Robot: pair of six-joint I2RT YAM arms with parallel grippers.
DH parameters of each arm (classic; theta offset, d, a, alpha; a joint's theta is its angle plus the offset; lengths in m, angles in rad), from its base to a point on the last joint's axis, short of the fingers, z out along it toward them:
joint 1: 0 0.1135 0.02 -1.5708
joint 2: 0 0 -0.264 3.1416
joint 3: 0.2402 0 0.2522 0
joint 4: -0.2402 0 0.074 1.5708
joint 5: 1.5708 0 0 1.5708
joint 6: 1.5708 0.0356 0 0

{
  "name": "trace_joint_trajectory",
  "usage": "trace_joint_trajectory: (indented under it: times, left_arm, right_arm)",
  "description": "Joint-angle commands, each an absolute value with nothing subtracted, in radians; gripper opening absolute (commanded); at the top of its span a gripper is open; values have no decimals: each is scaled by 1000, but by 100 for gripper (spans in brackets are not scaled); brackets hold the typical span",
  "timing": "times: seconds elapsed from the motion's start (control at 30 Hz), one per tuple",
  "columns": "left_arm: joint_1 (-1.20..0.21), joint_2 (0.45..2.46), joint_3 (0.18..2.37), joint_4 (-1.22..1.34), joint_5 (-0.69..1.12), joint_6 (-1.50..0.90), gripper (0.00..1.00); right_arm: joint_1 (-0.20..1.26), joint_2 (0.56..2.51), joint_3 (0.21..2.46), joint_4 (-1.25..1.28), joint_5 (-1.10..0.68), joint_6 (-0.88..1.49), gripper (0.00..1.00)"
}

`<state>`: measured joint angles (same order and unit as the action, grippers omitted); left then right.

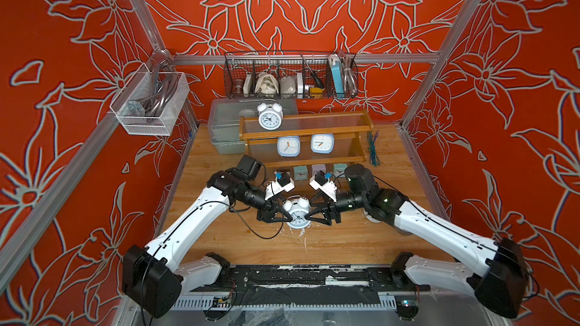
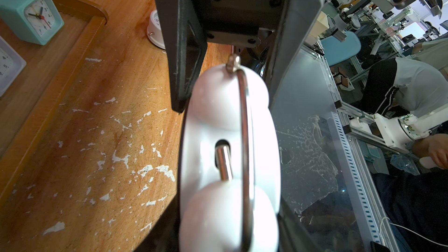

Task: Place the alarm clocks on the shelf by style
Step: Pick up the alarm from the center of the board.

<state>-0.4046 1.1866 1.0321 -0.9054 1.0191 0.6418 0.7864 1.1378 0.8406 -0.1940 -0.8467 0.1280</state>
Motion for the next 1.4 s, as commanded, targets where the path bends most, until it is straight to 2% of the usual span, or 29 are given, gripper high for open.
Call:
trace_joint_trajectory:
  times: [0.0,0.5,0.7,0.93,1.17,1.37]
  left_arm:
    - [-397,1163,1030,-897,1073,642,39]
    - [-395,1154,1019,-885,1070,629,44]
    - [-388,1148,1022,-889,1063,624,57]
    - [-322,1142,1050,-926,1080,632,71]
    - [-195,1124,1062,-940,1155,615,74]
    - [-167,1104,1028,-936,1161,601,75]
  right_arm:
    - [796,1143,864,-165,-866,119,62]
    - [803,1132,853,-144,-884,115,39]
    - [802,1111,843,-128,-866,115,33]
    - [768,1069,870,-159,-821,87,32]
    - [619,1041,933,-122,-835,121,30]
    - [536,1086,1053,-104,-805,129,30]
